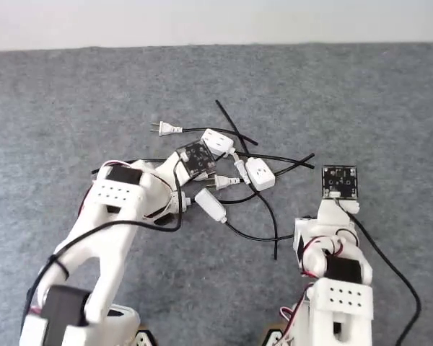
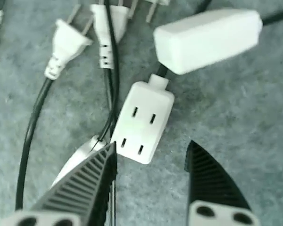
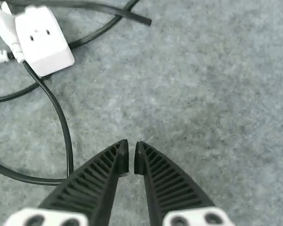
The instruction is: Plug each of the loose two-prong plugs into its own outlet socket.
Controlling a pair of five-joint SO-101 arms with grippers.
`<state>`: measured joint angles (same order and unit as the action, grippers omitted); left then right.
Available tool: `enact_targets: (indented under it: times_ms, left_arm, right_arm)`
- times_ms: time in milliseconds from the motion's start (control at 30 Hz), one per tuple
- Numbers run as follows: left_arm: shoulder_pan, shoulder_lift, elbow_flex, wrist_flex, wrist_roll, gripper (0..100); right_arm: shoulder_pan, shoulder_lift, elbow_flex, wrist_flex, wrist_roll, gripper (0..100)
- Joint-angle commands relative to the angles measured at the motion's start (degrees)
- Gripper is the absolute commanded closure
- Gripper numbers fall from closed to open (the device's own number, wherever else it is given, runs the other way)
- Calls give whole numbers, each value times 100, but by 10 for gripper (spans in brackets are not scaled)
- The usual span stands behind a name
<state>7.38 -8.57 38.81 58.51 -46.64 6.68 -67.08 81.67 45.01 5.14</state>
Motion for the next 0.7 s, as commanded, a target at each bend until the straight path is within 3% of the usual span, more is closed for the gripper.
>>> enact_targets:
  times_ms: [0,200,400,667]
  left_arm:
    - [-26,246,-400,-35,-448,775]
    - [-26,325,-734,-88,-571,775]
    - [-70,404,-787,-229,-1336,775]
    - [-97,1723,-1543,-325,-1345,775]
  right_arm:
    - [-4,-444,62,-84,290,961]
    - [-347,-998,369,-92,527,961]
    - [-400,-1270,510,-84,826,961]
    - [-409,-1279,510,-84,826,961]
